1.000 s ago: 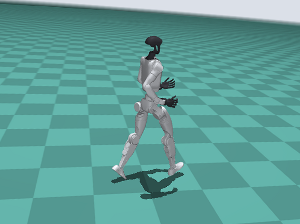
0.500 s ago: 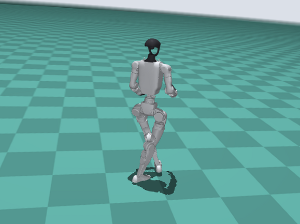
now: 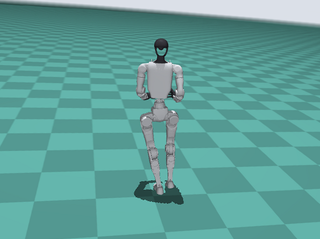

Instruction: Walk run

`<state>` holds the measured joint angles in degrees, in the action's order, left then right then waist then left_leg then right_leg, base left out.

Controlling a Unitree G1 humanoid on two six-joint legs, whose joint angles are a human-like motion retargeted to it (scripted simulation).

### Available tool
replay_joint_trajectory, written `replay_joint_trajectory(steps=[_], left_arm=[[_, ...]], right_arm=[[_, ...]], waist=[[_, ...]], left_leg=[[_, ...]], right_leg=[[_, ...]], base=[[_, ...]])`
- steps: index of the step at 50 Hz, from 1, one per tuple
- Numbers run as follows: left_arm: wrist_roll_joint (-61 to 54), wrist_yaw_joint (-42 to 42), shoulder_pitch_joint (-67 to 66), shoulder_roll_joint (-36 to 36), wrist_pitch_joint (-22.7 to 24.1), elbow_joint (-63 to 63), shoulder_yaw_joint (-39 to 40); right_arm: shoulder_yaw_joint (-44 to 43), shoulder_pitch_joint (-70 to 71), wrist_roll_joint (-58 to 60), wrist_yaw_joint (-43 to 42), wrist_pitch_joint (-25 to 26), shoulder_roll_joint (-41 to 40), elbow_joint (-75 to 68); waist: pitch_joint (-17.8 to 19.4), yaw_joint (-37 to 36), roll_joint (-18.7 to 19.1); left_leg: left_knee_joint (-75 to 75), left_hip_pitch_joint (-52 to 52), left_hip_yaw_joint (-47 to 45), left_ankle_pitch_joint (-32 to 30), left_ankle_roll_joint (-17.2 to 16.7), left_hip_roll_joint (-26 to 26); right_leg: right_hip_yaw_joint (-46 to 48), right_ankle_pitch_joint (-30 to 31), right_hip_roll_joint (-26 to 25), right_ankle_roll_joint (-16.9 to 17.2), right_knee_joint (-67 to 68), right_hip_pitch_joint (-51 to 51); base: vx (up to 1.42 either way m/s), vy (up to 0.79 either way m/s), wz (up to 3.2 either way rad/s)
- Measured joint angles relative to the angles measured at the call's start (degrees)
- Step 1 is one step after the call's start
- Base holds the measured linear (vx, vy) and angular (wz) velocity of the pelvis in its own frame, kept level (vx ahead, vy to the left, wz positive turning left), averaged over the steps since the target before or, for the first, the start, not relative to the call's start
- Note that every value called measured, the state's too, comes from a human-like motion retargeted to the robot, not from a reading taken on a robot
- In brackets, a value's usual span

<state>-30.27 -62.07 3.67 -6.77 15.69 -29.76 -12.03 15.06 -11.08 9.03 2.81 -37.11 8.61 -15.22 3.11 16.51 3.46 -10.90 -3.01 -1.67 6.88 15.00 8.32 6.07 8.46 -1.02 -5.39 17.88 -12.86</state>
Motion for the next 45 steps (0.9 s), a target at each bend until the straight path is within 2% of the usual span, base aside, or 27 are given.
replay_joint_trajectory(steps=[2, 4, 6, 8, 9, 10, 13, 15, 17, 18, 20, 22, 23, 24, 25, 28, 30, 35, 39, 43, 45], left_arm=[[1.2, -0.6, 1.6, -0.6, 0.4, 0.2, -0.1], [2.1, -0.5, 2.0, -0.4, 0.7, -0.2, 0.2], [2.3, 0.6, 1.7, 0.5, 0.7, -0.9, 1.0], [2.0, 2.0, 1.2, 1.9, -0.1, -1.8, 2.2], [1.8, 2.5, 1.0, 2.4, -0.8, -2.2, 3.0], [1.5, 2.9, 0.7, 3.0, -1.6, -2.6, 3.8], [1.7, 3.4, -0.2, 4.0, -3.6, -2.7, 4.3], [2.9, 3.7, -0.6, 4.9, -4.8, -2.3, 5.0], [5.4, 3.4, -1.4, 5.7, -5.0, -1.5, 5.3], [6.9, 3.4, -2.0, 5.9, -4.9, -1.3, 5.3], [10.3, 3.0, -2.7, 6.2, -4.8, -1.3, 5.0], [13.7, 2.7, -2.8, 6.2, -4.9, -0.9, 4.4], [15.1, 2.9, -2.9, 5.8, -4.8, -0.3, 4.3], [16.5, 3.5, -2.9, 5.3, -4.5, 0.6, 4.6], [17.8, 4.1, -2.8, 4.8, -4.2, 1.7, 5.2], [22.1, 7.5, -5.1, 1.6, -1.5, 4.2, 9.5], [25.3, 10.0, -7.3, -0.4, 0.5, 4.7, 12.4], [34.9, 14.2, -12.8, -4.8, 5.1, 2.0, 15.2], [46.1, 17.5, -17.2, -4.8, 8.4, -1.9, 17.3], [57.3, 21.3, -19.9, -3.7, 9.8, -5.8, 18.7], [59.7, 24.6, -20.4, -2.4, 9.1, -7.9, 18.6]], right_arm=[[-0.1, -0.7, -0.1, 0.5, 0.2, -0.2, 0.6], [-0.1, -1.0, -0.4, -1.1, 0.2, -0.7, 0.9], [-0.2, -0.4, 0.0, -4.1, -0.9, -0.8, 1.4], [-0.2, 0.8, 1.8, -7.2, -1.9, -0.4, 1.8], [-0.1, 1.6, 3.2, -8.4, -2.1, -0.1, 1.9], [0.0, 2.4, 4.7, -9.3, -2.3, 0.1, 2.0], [-1.2, 3.3, 9.3, -10.1, -2.1, 0.4, 2.8], [-2.3, 3.5, 13.6, -10.6, -1.9, 1.1, 3.8], [-3.0, 2.2, 17.0, -11.7, -1.5, 1.8, 5.1], [-3.1, 1.2, 18.4, -12.3, -1.3, 2.1, 5.6], [-4.0, -0.9, 20.4, -13.5, -0.9, 2.3, 6.2], [-5.2, -1.9, 20.5, -13.9, -0.8, 2.3, 5.8], [-5.3, -2.2, 19.8, -13.7, -0.8, 2.4, 5.4], [-5.1, -2.0, 19.0, -13.4, -0.8, 2.7, 5.0], [-4.8, -1.7, 18.0, -13.0, -0.9, 3.0, 4.5], [-3.4, -0.2, 15.6, -11.6, -1.0, 3.0, 2.4], [-2.6, 0.7, 14.8, -10.9, -0.9, 3.4, 1.9], [-2.7, 2.8, 13.6, -9.6, -1.2, 4.7, 2.1], [-2.5, 3.4, 12.4, -8.9, -1.7, 4.9, 1.9], [-3.0, 3.6, 12.4, -8.4, -2.0, 4.3, 1.6], [-2.8, 3.6, 12.3, -8.3, -2.4, 4.0, 1.5]], waist=[[0.5, 0.7, -1.8], [1.0, 0.3, -3.6], [1.7, -0.8, -5.3], [2.6, -1.9, -7.0], [2.9, -2.8, -7.7], [3.1, -4.0, -8.3], [3.7, -1.3, -8.3], [3.7, 2.0, -7.8], [2.0, 4.6, -6.1], [1.1, 4.8, -5.4], [-0.2, 3.9, -3.5], [-1.2, 3.0, -2.4], [-1.6, 3.7, -2.1], [-2.0, 4.4, -2.2], [-2.3, 5.1, -2.4], [-3.1, 3.3, -3.9], [-3.4, 0.7, -4.8], [-3.2, -2.6, -4.9], [-2.9, -5.6, -4.6], [-2.7, -9.5, -5.5], [-2.7, -11.3, -6.2]], left_leg=[[-0.6, 1.0, 5.4, -0.7, 0.0, 3.4], [-0.7, 2.5, 9.5, -1.4, 0.0, 6.1], [-0.4, 4.3, 12.5, -2.2, 0.0, 8.5], [0.1, 6.5, 14.8, -2.6, 0.0, 10.4], [0.0, 7.4, 15.2, -2.4, -0.4, 10.6], [-0.2, 8.2, 15.3, -2.0, -1.0, 10.5], [-2.4, 11.5, 20.7, -2.1, -1.3, 11.2], [-4.0, 13.5, 24.2, -3.9, -0.6, 12.4], [-5.0, 13.1, 26.6, -9.4, -0.3, 13.7], [-6.9, 13.0, 26.5, -11.6, -1.2, 13.4], [-13.1, 10.7, 24.6, -17.8, -5.9, 12.9], [-19.8, 6.2, 18.8, -21.8, -17.3, 10.6], [-22.7, 4.5, 16.0, -22.4, -24.6, 8.7], [-24.9, 3.0, 11.5, -23.5, -28.2, 7.7], [-26.7, 1.7, 6.2, -24.9, -30.0, 7.0], [-33.2, -3.6, -0.8, -18.6, -29.1, 3.6], [-34.1, -6.7, -7.6, -15.0, -25.8, -0.2], [-28.2, -13.0, -14.9, -7.2, -16.5, -8.2], [-16.7, -16.4, -17.8, -6.9, -11.0, -12.0], [-4.8, -18.0, -16.9, -8.2, -6.4, -11.0], [0.3, -17.9, -16.1, -11.5, -6.8, -10.1]], right_leg=[[-7.5, 0.5, 0.1, 3.6, -6.5, -1.5], [-10.8, 0.3, 1.1, 7.4, -11.2, -3.3], [-9.7, -0.3, 1.8, 11.9, -14.7, -5.2], [-6.3, -0.9, 1.5, 19.0, -17.2, -6.3], [-3.6, -0.7, 0.1, 20.4, -17.9, -6.6], [-0.5, -0.2, -1.9, 20.4, -18.4, -7.0], [-8.5, 3.0, -5.4, 20.4, -17.4, -4.8], [-10.3, 9.0, -3.7, 20.4, -16.7, -2.8], [-13.2, 10.6, -0.5, 11.9, -16.1, -2.2], [-13.5, 8.1, -0.7, 9.5, -15.9, -1.6], [-10.2, 4.8, 0.3, 7.5, -15.3, -0.2], [-8.4, 2.4, 1.4, 6.7, -15.0, 1.0], [-6.6, 1.4, 2.1, 5.9, -14.9, 1.4], [-4.4, 0.6, 3.5, 5.6, -14.9, 1.9], [-2.1, -0.1, 5.4, 5.7, -14.9, 2.5], [2.6, -1.5, 5.6, 3.5, -15.8, 4.5], [4.0, -2.4, 6.2, 3.2, -15.8, 5.5], [9.6, -6.0, 5.9, 2.3, -15.3, 7.5], [12.6, -8.4, 4.7, 2.1, -15.6, 9.7], [13.5, -10.1, 4.8, 2.6, -16.1, 11.9], [13.6, -10.9, 5.1, 3.2, -16.0, 13.0]], base=[[0.39, -0.04, 2.56], [0.36, -0.03, 1.96], [0.44, 0.01, 1.38], [0.47, -0.08, 0.92], [0.41, -0.38, 0.37], [0.49, -0.37, 0.61], [0.65, 0.02, 2.07], [0.60, 0.37, 3.08], [0.57, 0.43, 3.02], [0.73, 0.10, 2.55], [0.71, -0.07, 2.36], [0.50, -0.03, 2.62], [0.41, 0.07, 2.85], [0.40, 0.21, 2.86], [0.39, 0.08, 2.42], [0.35, -0.23, 1.51], [0.32, -0.12, 0.93], [0.32, -0.03, 1.25], [0.33, 0.04, 0.62], [0.36, 0.10, 0.14], [0.48, 0.19, 0.00]])
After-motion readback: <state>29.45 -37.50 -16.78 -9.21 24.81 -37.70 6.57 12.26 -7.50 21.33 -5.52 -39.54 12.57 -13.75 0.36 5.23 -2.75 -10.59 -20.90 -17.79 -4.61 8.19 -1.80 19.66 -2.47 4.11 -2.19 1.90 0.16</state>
